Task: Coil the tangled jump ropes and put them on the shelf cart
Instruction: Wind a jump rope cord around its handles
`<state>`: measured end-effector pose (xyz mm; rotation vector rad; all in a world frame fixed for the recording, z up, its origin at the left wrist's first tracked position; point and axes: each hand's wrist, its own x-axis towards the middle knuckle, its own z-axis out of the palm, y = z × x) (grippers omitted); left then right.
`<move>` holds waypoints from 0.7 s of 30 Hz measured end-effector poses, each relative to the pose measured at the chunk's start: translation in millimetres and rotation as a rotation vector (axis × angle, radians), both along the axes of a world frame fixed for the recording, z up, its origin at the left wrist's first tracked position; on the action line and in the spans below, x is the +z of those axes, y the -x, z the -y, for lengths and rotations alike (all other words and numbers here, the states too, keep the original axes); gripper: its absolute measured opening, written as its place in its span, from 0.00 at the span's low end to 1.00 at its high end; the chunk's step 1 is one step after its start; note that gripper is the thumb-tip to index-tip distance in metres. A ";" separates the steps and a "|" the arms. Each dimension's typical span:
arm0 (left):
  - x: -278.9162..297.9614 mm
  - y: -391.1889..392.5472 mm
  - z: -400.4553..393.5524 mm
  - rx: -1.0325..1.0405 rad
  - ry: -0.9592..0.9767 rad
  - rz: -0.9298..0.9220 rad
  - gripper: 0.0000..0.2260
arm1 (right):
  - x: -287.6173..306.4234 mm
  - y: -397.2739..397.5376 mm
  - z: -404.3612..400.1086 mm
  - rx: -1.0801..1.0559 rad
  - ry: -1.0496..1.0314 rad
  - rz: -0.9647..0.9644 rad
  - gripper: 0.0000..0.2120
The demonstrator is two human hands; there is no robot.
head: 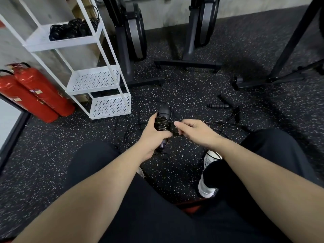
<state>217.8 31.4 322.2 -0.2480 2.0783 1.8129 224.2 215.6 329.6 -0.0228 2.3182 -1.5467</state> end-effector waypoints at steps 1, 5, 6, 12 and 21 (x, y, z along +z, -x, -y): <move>1.6 0.2 0.8 0.015 -0.091 0.031 0.40 | 2.1 0.8 0.6 0.012 0.029 0.005 0.20; 5.0 1.3 4.9 0.025 -0.367 0.150 0.34 | 7.1 3.2 -8.2 0.066 0.097 0.030 0.17; 4.7 1.6 6.7 0.033 -0.423 0.167 0.33 | 7.2 4.0 -12.4 0.061 0.085 0.023 0.16; 8.4 0.8 7.8 0.040 -0.538 0.253 0.33 | 5.4 8.2 -24.8 0.032 0.180 0.046 0.07; 23.4 -11.5 15.8 -0.241 -0.490 0.312 0.18 | 3.8 8.8 -26.9 0.030 0.362 0.135 0.20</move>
